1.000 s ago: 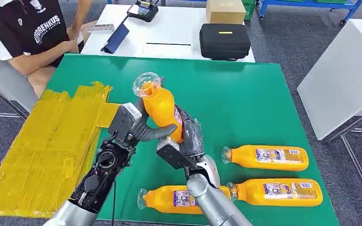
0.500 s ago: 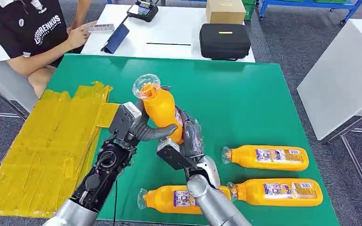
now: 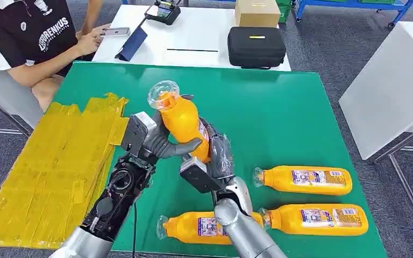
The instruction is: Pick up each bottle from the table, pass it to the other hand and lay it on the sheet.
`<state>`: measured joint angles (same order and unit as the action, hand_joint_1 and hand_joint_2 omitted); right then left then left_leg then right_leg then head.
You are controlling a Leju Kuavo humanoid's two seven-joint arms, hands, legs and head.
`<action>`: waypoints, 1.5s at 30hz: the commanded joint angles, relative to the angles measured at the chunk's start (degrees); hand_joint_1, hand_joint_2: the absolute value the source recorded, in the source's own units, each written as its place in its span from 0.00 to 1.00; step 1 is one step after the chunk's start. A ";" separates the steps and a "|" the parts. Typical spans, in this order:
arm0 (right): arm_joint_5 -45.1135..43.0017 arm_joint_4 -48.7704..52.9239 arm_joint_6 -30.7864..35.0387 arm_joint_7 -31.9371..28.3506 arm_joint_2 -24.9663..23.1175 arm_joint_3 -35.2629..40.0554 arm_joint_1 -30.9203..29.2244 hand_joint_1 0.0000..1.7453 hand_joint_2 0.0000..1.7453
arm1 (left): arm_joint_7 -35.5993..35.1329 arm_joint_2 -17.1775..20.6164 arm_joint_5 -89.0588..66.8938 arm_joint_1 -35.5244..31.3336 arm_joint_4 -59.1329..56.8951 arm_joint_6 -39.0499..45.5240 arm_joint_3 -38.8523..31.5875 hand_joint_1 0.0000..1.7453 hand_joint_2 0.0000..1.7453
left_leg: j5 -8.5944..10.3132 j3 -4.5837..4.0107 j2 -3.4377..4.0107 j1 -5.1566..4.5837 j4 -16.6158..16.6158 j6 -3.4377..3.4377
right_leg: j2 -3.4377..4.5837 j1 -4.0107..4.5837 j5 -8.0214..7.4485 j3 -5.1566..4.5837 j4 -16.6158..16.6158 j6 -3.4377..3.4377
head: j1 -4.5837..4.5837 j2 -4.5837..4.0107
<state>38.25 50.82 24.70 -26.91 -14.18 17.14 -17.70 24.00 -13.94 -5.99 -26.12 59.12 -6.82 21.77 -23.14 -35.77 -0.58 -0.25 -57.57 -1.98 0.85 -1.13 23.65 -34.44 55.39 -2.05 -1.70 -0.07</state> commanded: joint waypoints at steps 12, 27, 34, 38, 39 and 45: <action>2.17 41.94 4.29 2.06 8.59 -4.42 13.84 0.00 1.00 | 0.08 6.63 -16.91 2.69 10.93 21.65 -10.99 1.00 1.00 | -0.24 0.31 -0.05 0.04 -0.06 0.16 | -0.18 0.06 0.26 0.35 0.06 0.15 | 0.00 0.00; 3.04 50.23 4.55 2.30 8.86 -6.53 17.99 0.00 1.00 | -16.41 8.39 -72.24 -3.44 -8.81 38.68 -12.67 1.00 1.00 | -0.09 0.25 -0.07 0.02 0.06 0.14 | -0.21 0.03 0.13 0.26 -0.04 0.13 | 0.00 0.00; 3.21 50.13 4.44 2.35 8.83 -6.59 17.95 0.00 1.00 | -18.18 8.08 -74.05 -4.42 -11.46 38.37 -13.06 1.00 1.00 | -0.05 0.08 0.01 0.02 0.03 0.08 | -0.09 0.03 0.04 0.08 -0.04 0.07 | 0.00 0.00; 3.21 50.13 4.44 2.35 8.83 -6.59 17.95 0.00 1.00 | -18.18 8.08 -74.05 -4.42 -11.46 38.37 -13.06 1.00 1.00 | -0.06 0.08 0.01 0.03 0.02 0.09 | -0.10 0.03 0.06 0.08 -0.03 0.08 | 0.00 0.00; 3.21 50.13 4.44 2.35 8.83 -6.59 17.95 0.00 1.00 | -18.18 8.08 -74.05 -4.42 -11.46 38.37 -13.06 1.00 1.00 | -0.15 0.23 0.01 0.05 -0.01 0.14 | -0.13 0.06 0.15 0.24 -0.01 0.13 | 0.02 0.00; 3.24 50.13 4.41 2.36 8.83 -6.56 17.98 0.00 1.00 | -18.13 8.14 -74.54 -4.60 -11.80 37.98 -12.89 1.00 1.00 | -0.14 0.21 0.03 0.05 -0.02 0.14 | -0.12 0.06 0.13 0.22 0.00 0.13 | 0.00 0.00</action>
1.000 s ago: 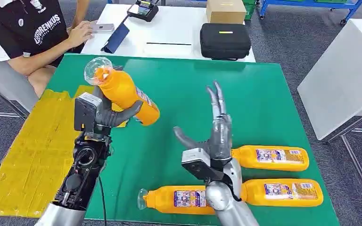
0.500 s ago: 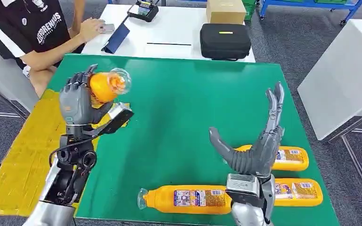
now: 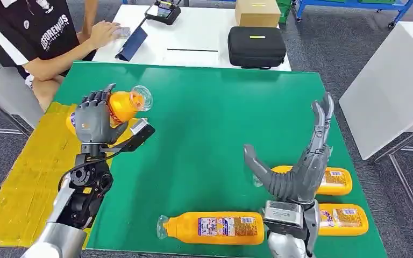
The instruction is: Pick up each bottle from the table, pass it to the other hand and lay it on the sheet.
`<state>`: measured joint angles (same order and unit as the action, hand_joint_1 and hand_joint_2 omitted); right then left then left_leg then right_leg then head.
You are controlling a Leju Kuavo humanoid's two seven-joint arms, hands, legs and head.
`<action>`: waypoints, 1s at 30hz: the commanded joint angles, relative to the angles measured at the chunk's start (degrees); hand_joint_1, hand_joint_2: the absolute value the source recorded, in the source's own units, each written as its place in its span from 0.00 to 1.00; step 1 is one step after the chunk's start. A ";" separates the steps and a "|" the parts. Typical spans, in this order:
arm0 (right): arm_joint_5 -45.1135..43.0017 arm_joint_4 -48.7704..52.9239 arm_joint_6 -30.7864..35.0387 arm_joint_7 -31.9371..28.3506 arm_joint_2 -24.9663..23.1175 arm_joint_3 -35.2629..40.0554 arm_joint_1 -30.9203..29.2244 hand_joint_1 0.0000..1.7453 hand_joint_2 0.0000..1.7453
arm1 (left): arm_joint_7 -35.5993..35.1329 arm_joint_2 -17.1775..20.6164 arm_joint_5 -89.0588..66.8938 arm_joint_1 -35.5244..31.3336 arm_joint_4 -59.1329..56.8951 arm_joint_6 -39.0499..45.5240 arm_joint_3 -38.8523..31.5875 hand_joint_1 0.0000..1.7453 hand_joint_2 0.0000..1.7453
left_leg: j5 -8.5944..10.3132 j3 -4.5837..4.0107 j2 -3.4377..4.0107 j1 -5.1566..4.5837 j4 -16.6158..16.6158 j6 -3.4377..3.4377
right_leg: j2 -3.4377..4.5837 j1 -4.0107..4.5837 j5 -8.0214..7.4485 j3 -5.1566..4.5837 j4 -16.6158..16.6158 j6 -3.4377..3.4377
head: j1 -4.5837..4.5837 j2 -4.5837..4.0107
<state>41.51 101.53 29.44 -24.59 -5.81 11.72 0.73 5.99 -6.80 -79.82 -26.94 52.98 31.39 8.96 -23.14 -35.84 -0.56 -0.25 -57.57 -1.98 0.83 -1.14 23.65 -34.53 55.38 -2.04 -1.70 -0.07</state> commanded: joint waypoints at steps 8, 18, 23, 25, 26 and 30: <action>-1.99 -4.27 -2.78 -0.83 0.46 -0.72 -1.85 0.00 1.00 | -2.91 1.56 -5.46 -6.92 -20.53 -0.17 -1.05 1.00 1.00 | -0.06 0.26 0.06 0.02 0.07 0.09 | -0.01 0.04 0.04 0.26 -0.07 0.09 | 0.00 0.00; -1.02 -13.92 -7.26 -0.14 0.02 2.35 -5.82 0.00 1.00 | -3.80 2.29 -4.05 -7.53 -30.36 -2.16 -1.14 1.00 1.00 | -0.20 0.61 0.35 0.07 0.12 0.20 | 0.21 0.09 0.09 0.56 -0.14 0.18 | 0.02 0.00; -0.25 -16.13 -7.12 0.38 -0.10 3.67 -7.59 0.00 1.00 | -4.90 2.24 -5.20 -7.52 -33.53 -4.17 -1.39 1.00 1.00 | -0.15 0.38 0.20 0.08 0.05 0.15 | 0.10 0.09 0.08 0.38 -0.08 0.14 | 0.02 0.00; -0.34 -16.84 -7.86 0.86 -0.10 3.96 -8.55 0.00 1.00 | -6.10 2.62 -5.64 -7.11 -34.09 -4.79 -1.61 1.00 1.00 | -0.10 0.23 0.19 0.05 0.05 0.10 | 0.13 0.06 0.03 0.23 -0.05 0.09 | 0.02 0.00; -0.38 -17.31 -7.98 0.93 -0.15 3.99 -8.97 0.00 1.00 | -6.02 2.80 -5.51 -6.96 -34.22 -4.86 -1.87 1.00 1.00 | -0.14 0.34 0.24 0.05 0.05 0.13 | 0.16 0.06 0.06 0.32 -0.06 0.12 | 0.00 0.00; -0.48 -19.70 -8.19 1.06 -0.24 4.10 -10.18 0.00 1.00 | -6.12 3.16 -5.41 -6.57 -34.73 -6.15 -2.49 1.00 1.00 | -0.13 0.32 0.24 0.06 0.06 0.13 | 0.16 0.07 0.06 0.30 -0.05 0.13 | 0.00 0.00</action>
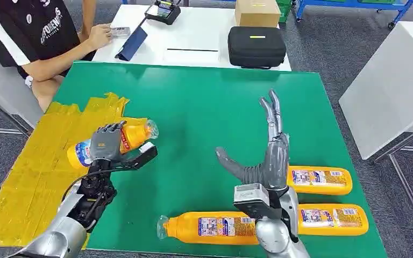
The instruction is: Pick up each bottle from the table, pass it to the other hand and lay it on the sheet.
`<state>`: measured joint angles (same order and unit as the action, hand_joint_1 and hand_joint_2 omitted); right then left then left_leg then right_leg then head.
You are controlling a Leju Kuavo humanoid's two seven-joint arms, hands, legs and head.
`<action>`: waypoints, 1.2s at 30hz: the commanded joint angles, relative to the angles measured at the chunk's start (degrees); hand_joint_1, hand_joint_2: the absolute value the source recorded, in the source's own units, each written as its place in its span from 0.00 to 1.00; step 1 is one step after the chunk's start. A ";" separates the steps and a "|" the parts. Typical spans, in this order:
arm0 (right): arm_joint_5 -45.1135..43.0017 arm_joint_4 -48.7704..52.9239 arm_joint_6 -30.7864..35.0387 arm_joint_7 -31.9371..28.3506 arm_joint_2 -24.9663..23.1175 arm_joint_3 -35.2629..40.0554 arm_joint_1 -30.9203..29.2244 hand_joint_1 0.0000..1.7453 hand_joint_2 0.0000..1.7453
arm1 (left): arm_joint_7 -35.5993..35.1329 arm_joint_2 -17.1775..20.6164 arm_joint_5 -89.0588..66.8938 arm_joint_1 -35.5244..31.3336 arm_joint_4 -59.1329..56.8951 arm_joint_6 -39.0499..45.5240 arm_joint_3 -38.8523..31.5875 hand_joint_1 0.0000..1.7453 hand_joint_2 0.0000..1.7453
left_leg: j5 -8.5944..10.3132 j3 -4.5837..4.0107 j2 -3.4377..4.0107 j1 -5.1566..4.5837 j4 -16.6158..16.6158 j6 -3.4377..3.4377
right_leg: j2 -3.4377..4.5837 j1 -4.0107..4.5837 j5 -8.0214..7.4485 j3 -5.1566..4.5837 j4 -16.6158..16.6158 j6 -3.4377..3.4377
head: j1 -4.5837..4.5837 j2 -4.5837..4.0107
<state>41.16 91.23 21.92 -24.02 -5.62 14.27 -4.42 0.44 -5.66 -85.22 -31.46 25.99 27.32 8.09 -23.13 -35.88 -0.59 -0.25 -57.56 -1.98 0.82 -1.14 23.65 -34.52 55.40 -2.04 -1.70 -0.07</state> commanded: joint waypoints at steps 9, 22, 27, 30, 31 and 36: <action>-1.25 -13.05 -1.23 0.21 -0.41 1.51 -6.97 0.00 1.00 | -2.81 2.82 -1.01 -1.33 -8.50 -3.87 -2.61 0.00 1.00 | -0.09 0.21 0.18 0.05 0.03 0.09 | 0.11 0.06 0.02 0.18 -0.06 0.08 | 0.00 0.00; -0.65 -11.80 -1.36 0.69 -0.80 1.43 -6.17 0.00 1.00 | -2.52 1.74 1.29 -1.39 -7.17 3.07 -7.73 0.00 1.00 | -0.13 0.27 0.14 0.06 0.01 0.12 | 0.05 0.07 0.09 0.26 -0.03 0.11 | 0.00 0.00; 0.23 -10.72 -3.47 0.80 -0.02 2.02 -5.03 0.00 1.00 | 5.51 -0.98 7.80 -2.19 -5.29 6.92 -12.93 0.00 1.00 | -0.05 0.10 -0.03 0.06 0.00 0.07 | -0.09 0.06 0.05 0.12 -0.03 0.06 | 0.02 0.00; -1.78 -7.59 -6.04 -1.57 0.46 2.24 -3.16 0.00 1.00 | 20.16 -3.17 18.35 -2.31 -2.85 4.14 -16.95 0.00 1.00 | -0.10 0.17 -0.12 0.07 -0.05 0.10 | -0.22 0.08 0.13 0.21 -0.01 0.09 | 0.02 0.00; -2.73 -6.59 -6.79 -2.99 0.52 2.30 -2.77 0.00 1.00 | 23.92 -3.76 21.80 -2.07 -1.96 2.04 -17.75 0.00 1.00 | -0.05 0.08 -0.10 0.06 -0.03 0.07 | -0.17 0.06 0.08 0.11 -0.02 0.06 | 0.02 0.00; -10.25 -0.38 -14.01 -7.75 1.37 2.90 -0.44 0.00 1.00 | 32.35 -6.19 30.71 -0.44 4.03 -3.66 -14.34 0.00 1.00 | -0.19 0.24 -0.12 0.03 -0.10 0.13 | -0.24 0.04 0.23 0.28 0.07 0.12 | 0.02 0.00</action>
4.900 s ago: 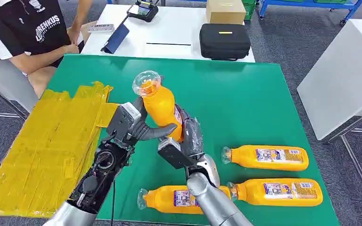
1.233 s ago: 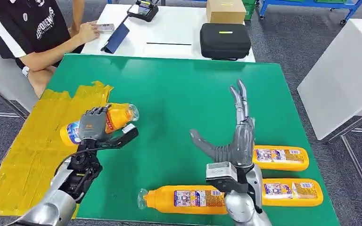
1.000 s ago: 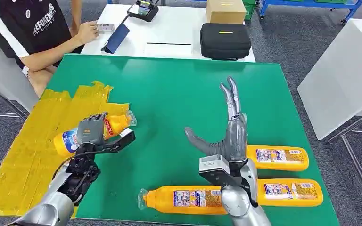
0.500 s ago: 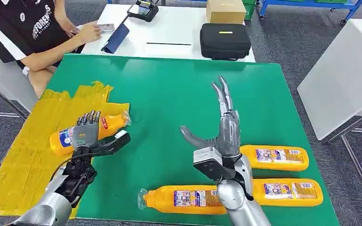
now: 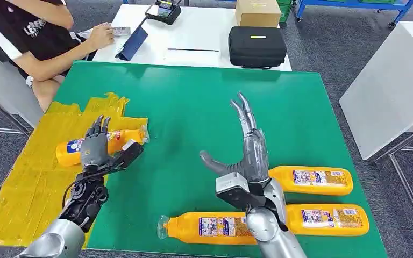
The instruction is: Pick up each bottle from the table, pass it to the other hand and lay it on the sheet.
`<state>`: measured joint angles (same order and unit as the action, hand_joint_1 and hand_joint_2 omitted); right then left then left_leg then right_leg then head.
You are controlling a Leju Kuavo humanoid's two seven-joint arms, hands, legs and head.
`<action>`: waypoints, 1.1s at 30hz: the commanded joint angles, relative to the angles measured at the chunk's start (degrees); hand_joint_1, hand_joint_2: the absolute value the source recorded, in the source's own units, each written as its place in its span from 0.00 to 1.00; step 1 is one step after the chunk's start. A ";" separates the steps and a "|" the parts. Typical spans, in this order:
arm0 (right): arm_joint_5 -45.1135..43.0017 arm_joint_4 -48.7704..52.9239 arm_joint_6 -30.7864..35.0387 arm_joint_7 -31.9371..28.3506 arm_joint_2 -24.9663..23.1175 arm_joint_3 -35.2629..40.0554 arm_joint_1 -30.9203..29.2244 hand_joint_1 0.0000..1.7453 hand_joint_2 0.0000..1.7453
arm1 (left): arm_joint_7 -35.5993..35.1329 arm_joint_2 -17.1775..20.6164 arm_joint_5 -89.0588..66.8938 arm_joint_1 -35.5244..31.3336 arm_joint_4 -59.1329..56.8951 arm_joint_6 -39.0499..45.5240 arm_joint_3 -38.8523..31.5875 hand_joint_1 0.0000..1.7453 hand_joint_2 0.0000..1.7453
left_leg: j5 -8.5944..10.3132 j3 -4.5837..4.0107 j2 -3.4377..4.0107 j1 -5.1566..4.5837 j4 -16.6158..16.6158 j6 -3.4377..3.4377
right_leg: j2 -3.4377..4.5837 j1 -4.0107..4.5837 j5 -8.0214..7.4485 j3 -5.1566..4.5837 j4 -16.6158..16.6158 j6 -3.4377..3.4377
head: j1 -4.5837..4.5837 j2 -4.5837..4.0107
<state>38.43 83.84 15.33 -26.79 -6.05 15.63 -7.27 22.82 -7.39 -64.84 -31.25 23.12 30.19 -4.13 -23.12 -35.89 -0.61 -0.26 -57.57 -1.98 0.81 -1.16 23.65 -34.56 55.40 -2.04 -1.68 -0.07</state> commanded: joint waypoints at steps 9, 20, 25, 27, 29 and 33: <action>-9.04 13.38 -15.94 -6.15 5.88 3.16 5.09 0.00 1.00 | 10.89 -5.20 19.61 -1.12 7.88 -11.96 3.80 0.00 1.00 | -0.14 0.22 -0.07 0.03 -0.03 0.11 | -0.18 0.06 0.15 0.26 0.00 0.10 | -0.02 0.00; -6.22 15.82 -17.94 -6.13 10.08 3.23 6.39 0.00 1.00 | 10.48 -5.05 20.67 -2.14 5.56 -11.41 4.79 0.00 1.00 | -0.15 0.24 0.02 0.03 -0.02 0.11 | -0.09 0.06 0.13 0.27 -0.02 0.10 | -0.02 0.00; 3.11 12.81 -19.56 -3.51 12.52 5.52 8.22 0.00 1.00 | 10.15 -4.49 21.71 -2.42 5.79 -11.46 5.05 0.00 1.00 | -0.13 0.28 -0.01 0.05 0.01 0.13 | -0.11 0.08 0.11 0.31 -0.06 0.11 | -0.02 0.00; 8.79 11.48 -19.56 -2.97 14.22 8.89 9.30 0.00 1.00 | 10.30 -4.48 21.84 -2.60 5.84 -12.26 5.58 0.00 1.00 | -0.15 0.33 -0.01 0.08 0.02 0.14 | -0.13 0.12 0.13 0.37 -0.08 0.12 | -0.02 0.00; 10.85 7.81 -20.37 -2.82 17.59 13.70 7.81 0.00 1.00 | 9.91 -4.67 21.68 -2.63 6.00 -12.44 6.06 0.00 1.00 | -0.17 0.36 0.00 0.09 0.03 0.14 | -0.12 0.13 0.13 0.41 -0.11 0.12 | -0.02 0.00; 11.28 3.95 -20.66 -2.00 20.39 17.56 5.87 0.00 1.00 | 9.61 -4.30 22.49 -2.31 6.49 -12.94 5.92 0.00 1.00 | -0.12 0.26 0.13 0.05 0.04 0.09 | 0.04 0.08 0.04 0.27 -0.11 0.07 | -0.02 0.00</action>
<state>48.48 97.57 -4.57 -29.84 7.40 23.18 1.33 33.09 -13.07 -43.19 -31.23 31.63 18.36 0.46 -23.14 -35.90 -0.60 -0.26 -57.57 -1.99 0.82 -1.15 23.64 -34.55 55.38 -2.05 -1.70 -0.07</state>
